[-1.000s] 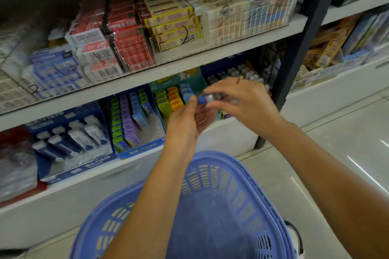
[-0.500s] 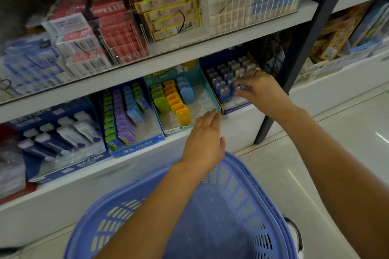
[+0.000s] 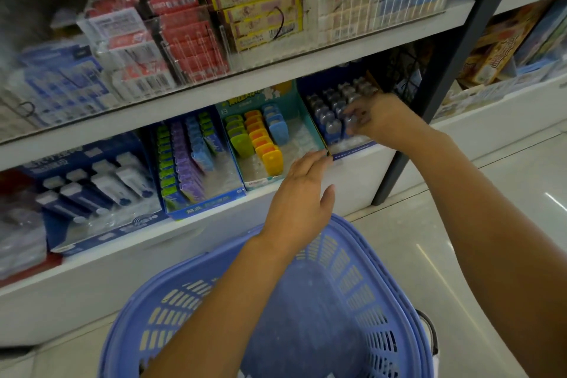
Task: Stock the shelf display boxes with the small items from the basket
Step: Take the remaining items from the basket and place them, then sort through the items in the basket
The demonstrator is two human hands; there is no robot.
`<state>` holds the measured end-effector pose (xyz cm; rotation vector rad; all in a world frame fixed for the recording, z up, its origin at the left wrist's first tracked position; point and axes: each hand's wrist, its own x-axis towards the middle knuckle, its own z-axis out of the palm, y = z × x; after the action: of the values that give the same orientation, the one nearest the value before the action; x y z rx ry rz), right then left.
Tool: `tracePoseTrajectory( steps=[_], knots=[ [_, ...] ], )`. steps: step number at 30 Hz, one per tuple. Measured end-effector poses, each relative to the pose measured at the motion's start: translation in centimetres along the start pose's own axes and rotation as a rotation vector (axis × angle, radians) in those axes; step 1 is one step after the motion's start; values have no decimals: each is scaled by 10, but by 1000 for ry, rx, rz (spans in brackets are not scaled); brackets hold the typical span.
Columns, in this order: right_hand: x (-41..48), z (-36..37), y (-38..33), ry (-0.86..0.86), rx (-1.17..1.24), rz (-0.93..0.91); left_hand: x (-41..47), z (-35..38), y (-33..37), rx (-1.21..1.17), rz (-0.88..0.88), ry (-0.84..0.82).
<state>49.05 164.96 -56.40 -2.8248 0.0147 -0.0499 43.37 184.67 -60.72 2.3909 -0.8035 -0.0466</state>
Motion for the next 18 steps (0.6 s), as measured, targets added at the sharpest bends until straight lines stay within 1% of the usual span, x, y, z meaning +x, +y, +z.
tracePoseTrajectory(
  steps=[2,3,4,5,6,7,9,10,12,14,15,16,18],
  knots=[
    [-10,-3,-9,157,34,-26,-22,-7,-5,-107,0,95],
    [-17,-6,-18,227,94,-27,-36,-9,-11,-150,-29,125],
    [-25,-9,-29,248,176,-27,-51,-9,-21,-180,-83,134],
    [-32,-10,-42,211,237,-43,-67,-8,-34,-191,-164,119],
    [-40,-8,-58,124,253,-80,-83,-5,-50,-173,-265,76],
    [-48,-2,-75,12,233,-133,-99,-1,-66,-134,-390,1],
    [-60,30,-108,-208,138,-256,-130,11,-98,-15,-637,-198],
    [-67,53,-122,-307,92,-303,-145,18,-112,42,-717,-292],
    [-85,108,-146,-561,38,-337,-176,32,-135,96,-825,-462],
    [-106,164,-157,-804,-21,-316,-208,45,-149,88,-928,-597],
    [-116,189,-158,-884,-42,-288,-221,50,-154,103,-963,-663],
    [-126,214,-156,-926,-38,-253,-232,55,-159,118,-992,-725],
    [-144,255,-154,-965,14,-200,-244,64,-164,137,-986,-809]
  ],
)
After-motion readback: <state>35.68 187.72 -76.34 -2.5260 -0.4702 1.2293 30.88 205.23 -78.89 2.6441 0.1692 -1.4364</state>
